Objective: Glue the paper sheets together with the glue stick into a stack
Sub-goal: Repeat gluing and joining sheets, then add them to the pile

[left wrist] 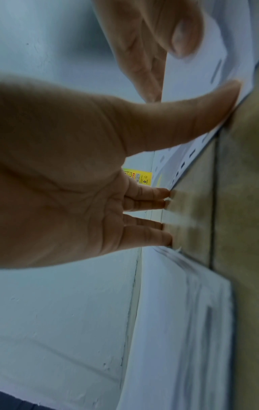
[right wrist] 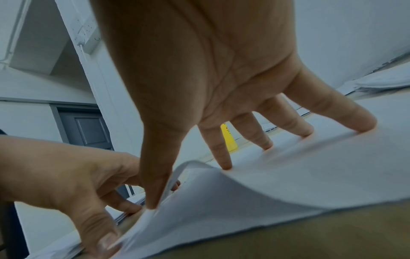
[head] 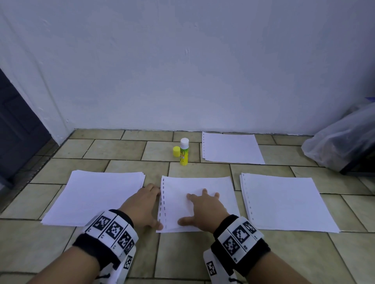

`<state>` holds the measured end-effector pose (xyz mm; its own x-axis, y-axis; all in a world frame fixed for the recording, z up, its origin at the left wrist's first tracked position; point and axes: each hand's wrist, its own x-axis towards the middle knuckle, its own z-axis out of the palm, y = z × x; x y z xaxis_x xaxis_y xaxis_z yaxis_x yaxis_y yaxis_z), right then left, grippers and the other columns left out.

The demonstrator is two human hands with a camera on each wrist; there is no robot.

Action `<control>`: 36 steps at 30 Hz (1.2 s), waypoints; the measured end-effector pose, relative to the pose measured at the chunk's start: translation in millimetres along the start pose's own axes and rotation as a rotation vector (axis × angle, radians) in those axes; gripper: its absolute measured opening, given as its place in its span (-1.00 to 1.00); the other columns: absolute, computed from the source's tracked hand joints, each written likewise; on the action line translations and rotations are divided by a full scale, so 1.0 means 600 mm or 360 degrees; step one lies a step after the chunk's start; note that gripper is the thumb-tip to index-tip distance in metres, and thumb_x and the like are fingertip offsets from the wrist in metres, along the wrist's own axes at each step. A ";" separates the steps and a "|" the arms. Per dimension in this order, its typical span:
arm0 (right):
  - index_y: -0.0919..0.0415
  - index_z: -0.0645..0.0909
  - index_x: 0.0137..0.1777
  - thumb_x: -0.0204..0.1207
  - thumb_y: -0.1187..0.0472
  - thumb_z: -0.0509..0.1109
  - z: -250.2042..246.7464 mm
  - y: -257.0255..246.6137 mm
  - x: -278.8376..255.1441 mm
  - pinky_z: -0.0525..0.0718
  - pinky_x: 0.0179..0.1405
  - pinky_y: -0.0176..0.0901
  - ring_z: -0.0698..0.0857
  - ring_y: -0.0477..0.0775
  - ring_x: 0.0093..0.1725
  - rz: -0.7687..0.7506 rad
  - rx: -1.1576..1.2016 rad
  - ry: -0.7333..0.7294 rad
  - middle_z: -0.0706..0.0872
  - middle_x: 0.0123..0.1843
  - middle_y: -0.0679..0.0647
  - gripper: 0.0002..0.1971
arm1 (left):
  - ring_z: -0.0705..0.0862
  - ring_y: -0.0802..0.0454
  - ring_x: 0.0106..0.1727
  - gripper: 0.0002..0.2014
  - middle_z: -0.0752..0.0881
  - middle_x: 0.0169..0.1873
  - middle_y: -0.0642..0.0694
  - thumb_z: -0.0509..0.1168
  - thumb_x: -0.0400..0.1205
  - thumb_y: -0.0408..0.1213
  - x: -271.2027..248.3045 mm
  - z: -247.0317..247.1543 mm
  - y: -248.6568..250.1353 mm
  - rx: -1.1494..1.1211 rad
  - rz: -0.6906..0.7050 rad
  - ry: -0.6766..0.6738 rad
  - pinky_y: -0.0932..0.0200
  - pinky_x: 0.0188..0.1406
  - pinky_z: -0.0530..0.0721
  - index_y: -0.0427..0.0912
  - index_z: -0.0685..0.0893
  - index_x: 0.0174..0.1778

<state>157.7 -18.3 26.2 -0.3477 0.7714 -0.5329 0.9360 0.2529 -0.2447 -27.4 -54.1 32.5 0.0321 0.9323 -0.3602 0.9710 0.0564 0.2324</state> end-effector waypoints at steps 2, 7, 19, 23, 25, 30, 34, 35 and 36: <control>-0.02 0.12 0.65 0.35 -0.38 0.41 -0.001 0.001 0.000 0.17 0.53 0.49 -0.03 0.57 0.62 -0.0004 0.0011 -0.0009 0.01 0.68 0.30 -0.05 | 0.42 0.08 0.39 -0.10 0.35 0.41 0.04 0.60 0.33 0.00 0.001 0.001 -0.002 -0.0008 0.0008 -0.0003 0.20 0.32 0.51 -0.06 0.27 0.52; -0.04 0.13 0.65 0.29 -0.44 0.39 0.005 0.006 0.009 0.14 0.54 0.50 0.03 0.48 0.64 -0.0029 0.0021 0.0021 0.08 0.67 0.29 -0.01 | 0.43 0.07 0.40 -0.08 0.35 0.44 0.01 0.60 0.32 -0.07 0.004 0.006 -0.005 -0.0045 0.0021 0.0031 0.18 0.34 0.52 -0.04 0.24 0.53; -0.06 0.16 0.64 0.46 -0.25 0.39 0.001 0.000 -0.002 0.25 0.51 0.45 -0.01 0.54 0.62 0.0019 0.0052 0.0026 0.07 0.67 0.24 -0.20 | 0.34 0.05 0.50 -0.09 0.20 0.54 0.01 0.56 0.39 -0.15 -0.001 -0.003 -0.003 0.0013 0.0061 -0.0066 0.26 0.38 0.44 -0.12 0.19 0.59; -0.06 0.16 0.64 0.47 -0.24 0.39 -0.002 -0.001 -0.004 0.27 0.50 0.45 -0.02 0.54 0.62 0.0025 0.0057 0.0021 0.07 0.68 0.22 -0.21 | 0.30 0.06 0.51 -0.01 0.17 0.54 0.03 0.60 0.36 -0.12 -0.002 -0.007 -0.006 0.0006 0.0071 -0.0121 0.25 0.40 0.42 -0.10 0.14 0.61; -0.05 0.17 0.64 0.47 -0.24 0.39 -0.002 -0.001 -0.004 0.27 0.50 0.44 -0.01 0.54 0.62 0.0022 0.0060 0.0019 0.07 0.68 0.23 -0.21 | 0.26 0.07 0.52 0.04 0.15 0.53 0.04 0.61 0.32 -0.10 -0.002 -0.009 -0.009 -0.0009 0.0078 -0.0169 0.23 0.42 0.42 -0.10 0.12 0.62; -0.04 0.20 0.63 0.49 -0.22 0.37 -0.001 -0.001 -0.002 0.28 0.50 0.44 0.04 0.54 0.61 0.0020 0.0063 0.0026 0.11 0.66 0.24 -0.24 | 0.25 0.09 0.52 0.07 0.13 0.53 0.07 0.57 0.32 0.04 -0.004 -0.015 -0.011 -0.0055 0.0093 -0.0232 0.17 0.44 0.43 -0.11 0.09 0.64; -0.04 0.19 0.61 0.46 -0.12 0.46 -0.003 -0.003 -0.002 0.37 0.45 0.44 0.08 0.54 0.59 0.0037 0.0039 -0.0002 0.18 0.61 0.24 -0.23 | 0.32 0.10 0.46 -0.07 0.25 0.48 0.07 0.53 0.40 0.06 -0.002 -0.015 -0.005 -0.0055 0.0073 -0.0154 0.21 0.40 0.43 -0.10 0.19 0.61; -0.03 0.19 0.61 0.46 -0.10 0.47 -0.004 -0.004 -0.004 0.41 0.42 0.44 0.07 0.55 0.58 0.0047 0.0027 -0.0006 0.18 0.61 0.24 -0.23 | 0.33 0.09 0.45 -0.07 0.27 0.45 0.06 0.54 0.39 0.04 -0.001 -0.013 -0.003 -0.0019 0.0067 -0.0136 0.19 0.40 0.44 -0.10 0.20 0.59; -0.03 0.18 0.60 0.46 -0.08 0.48 -0.005 -0.006 -0.006 0.43 0.41 0.44 0.07 0.56 0.58 0.0054 0.0009 -0.0006 0.18 0.60 0.24 -0.23 | 0.34 0.08 0.44 -0.07 0.29 0.43 0.05 0.56 0.38 0.02 -0.001 -0.011 -0.001 0.0017 0.0059 -0.0122 0.18 0.39 0.45 -0.11 0.21 0.58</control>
<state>155.7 -20.0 31.3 -0.3161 0.7772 -0.5440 0.9469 0.2234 -0.2311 -29.3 -52.2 38.2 0.0858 0.9037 -0.4195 0.9713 0.0180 0.2374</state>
